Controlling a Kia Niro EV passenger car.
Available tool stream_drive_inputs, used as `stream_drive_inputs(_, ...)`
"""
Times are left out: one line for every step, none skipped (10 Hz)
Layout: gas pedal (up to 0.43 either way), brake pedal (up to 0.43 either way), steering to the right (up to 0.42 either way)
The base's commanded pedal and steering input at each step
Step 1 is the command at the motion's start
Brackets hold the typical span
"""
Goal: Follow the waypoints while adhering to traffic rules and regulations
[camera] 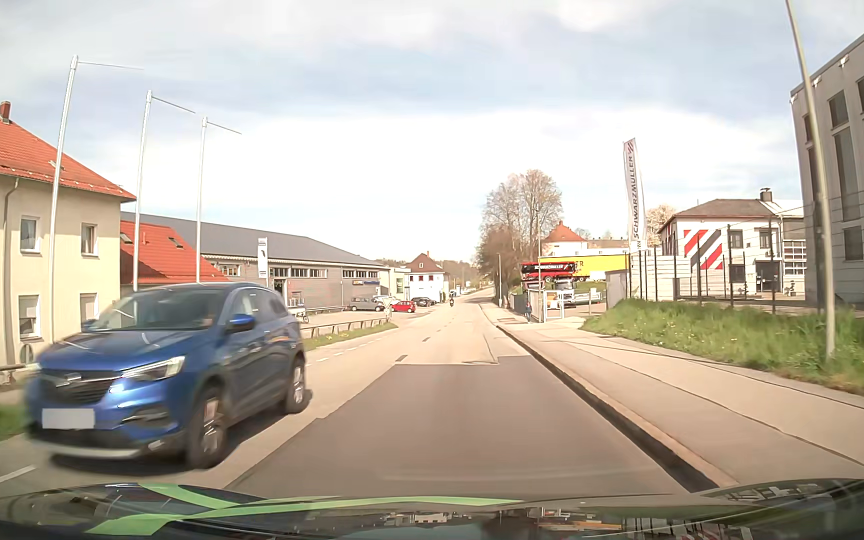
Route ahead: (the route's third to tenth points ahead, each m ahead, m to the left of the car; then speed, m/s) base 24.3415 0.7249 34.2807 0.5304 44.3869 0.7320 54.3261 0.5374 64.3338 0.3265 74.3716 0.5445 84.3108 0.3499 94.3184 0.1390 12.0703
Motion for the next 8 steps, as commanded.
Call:
stream_drive_inputs(0.047,0.0,-0.002)
stream_drive_inputs(0.047,0.0,-0.002)
stream_drive_inputs(0.047,0.0,-0.002)
stream_drive_inputs(0.047,0.0,-0.001)
stream_drive_inputs(0.047,0.0,0.0)
stream_drive_inputs(0.047,0.0,0.002)
stream_drive_inputs(0.047,0.0,0.003)
stream_drive_inputs(0.047,0.0,0.003)
